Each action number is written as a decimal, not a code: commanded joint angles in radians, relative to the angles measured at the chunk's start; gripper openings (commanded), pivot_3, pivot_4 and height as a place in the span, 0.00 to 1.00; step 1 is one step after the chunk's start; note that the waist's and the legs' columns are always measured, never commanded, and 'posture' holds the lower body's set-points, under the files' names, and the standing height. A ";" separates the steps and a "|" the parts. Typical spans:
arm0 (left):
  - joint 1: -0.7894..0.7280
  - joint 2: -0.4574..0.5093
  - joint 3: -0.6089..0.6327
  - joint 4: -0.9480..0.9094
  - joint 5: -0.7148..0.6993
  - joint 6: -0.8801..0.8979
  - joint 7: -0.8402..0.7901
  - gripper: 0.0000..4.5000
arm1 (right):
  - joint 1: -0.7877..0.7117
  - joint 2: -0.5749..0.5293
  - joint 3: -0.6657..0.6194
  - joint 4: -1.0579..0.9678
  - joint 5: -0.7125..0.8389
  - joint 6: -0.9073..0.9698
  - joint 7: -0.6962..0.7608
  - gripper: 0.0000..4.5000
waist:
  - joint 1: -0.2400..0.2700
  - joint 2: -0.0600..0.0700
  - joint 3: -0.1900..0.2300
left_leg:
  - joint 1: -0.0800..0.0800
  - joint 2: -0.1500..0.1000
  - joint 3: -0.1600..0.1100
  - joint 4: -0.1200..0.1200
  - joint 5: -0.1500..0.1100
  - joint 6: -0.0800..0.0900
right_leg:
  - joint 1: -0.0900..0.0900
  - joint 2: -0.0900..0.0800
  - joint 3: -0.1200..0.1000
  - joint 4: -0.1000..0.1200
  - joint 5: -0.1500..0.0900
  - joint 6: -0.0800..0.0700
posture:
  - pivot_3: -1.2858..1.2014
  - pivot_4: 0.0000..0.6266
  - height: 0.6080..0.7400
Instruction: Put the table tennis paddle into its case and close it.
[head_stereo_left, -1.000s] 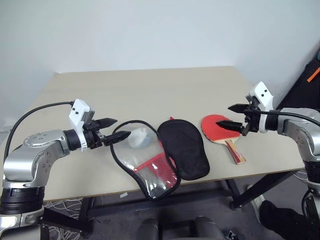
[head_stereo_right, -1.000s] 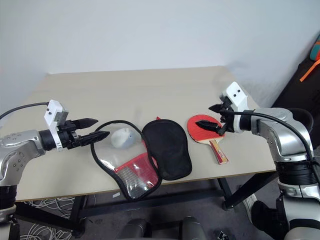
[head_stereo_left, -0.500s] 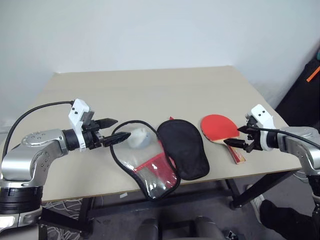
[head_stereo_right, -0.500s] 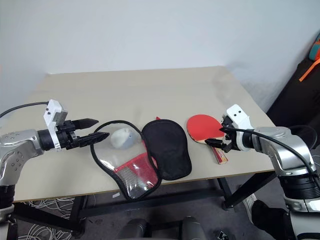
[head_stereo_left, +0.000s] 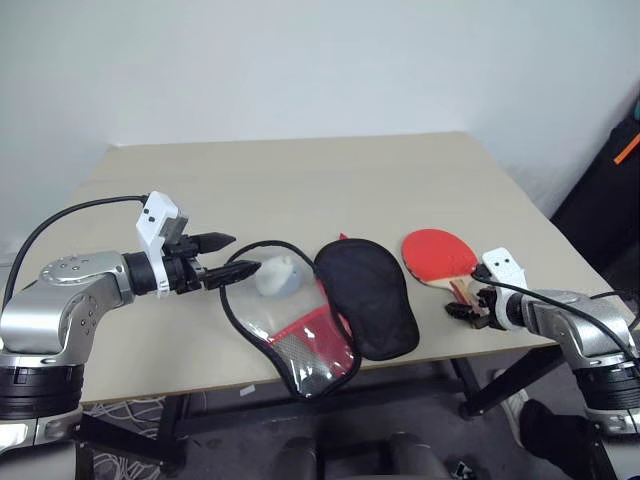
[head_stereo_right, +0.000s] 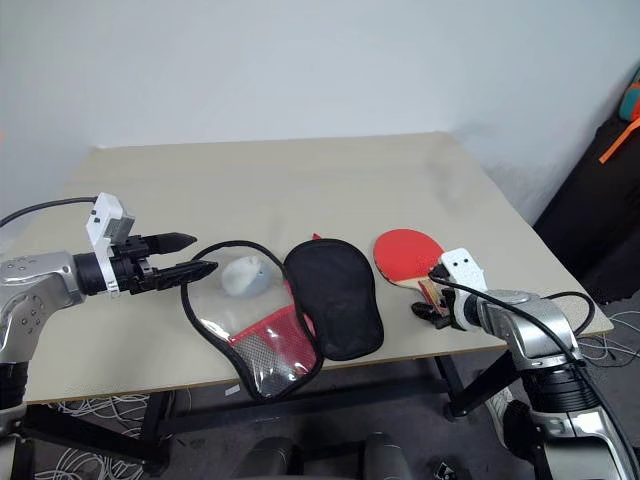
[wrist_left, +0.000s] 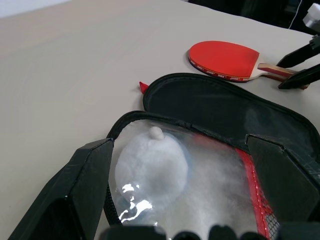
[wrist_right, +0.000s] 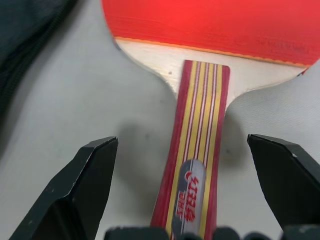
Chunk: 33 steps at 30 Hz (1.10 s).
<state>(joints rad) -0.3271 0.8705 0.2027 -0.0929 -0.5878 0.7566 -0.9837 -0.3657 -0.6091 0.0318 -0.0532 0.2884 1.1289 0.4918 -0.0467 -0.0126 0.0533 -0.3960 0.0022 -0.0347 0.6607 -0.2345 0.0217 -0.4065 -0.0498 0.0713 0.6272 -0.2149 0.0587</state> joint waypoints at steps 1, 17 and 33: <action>-0.037 0.023 0.000 -0.009 0.002 0.001 -0.007 1.00 | -0.024 0.016 -0.048 0.028 -0.017 -0.016 -0.043 0.72 | 0.000 0.000 0.000 | 0.000 0.000 0.000 0.000 0.000 0.000 | 0.000 0.000 0.000 0.000 0.000 0.000 | 0.52 0.00 1.00; -0.032 0.017 0.004 -0.015 0.001 0.003 -0.003 1.00 | -0.154 0.172 -0.223 0.073 0.014 -0.051 -0.184 0.25 | -0.006 0.000 0.000 | 0.000 0.001 0.001 -0.001 0.000 0.000 | -0.002 0.001 0.001 0.002 0.001 0.000 | 0.52 0.00 1.00; -0.038 0.017 -0.010 -0.006 0.007 0.003 -0.011 1.00 | -0.122 0.452 -0.093 -0.363 0.125 0.331 -0.266 0.25 | -0.001 0.001 0.000 | 0.000 0.001 -0.001 -0.001 0.000 0.000 | -0.002 0.001 0.000 0.002 0.001 0.001 | 0.52 0.00 1.00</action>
<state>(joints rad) -0.3477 0.8724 0.1797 -0.0859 -0.5798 0.7660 -0.9916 -0.4868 -0.1599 -0.0516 -0.3484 0.4066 1.4437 0.2505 -0.0475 -0.0120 0.0534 -0.3964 0.0030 -0.0353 0.6599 -0.2345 0.0216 -0.4085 -0.0492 0.0712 0.6293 -0.2139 0.0594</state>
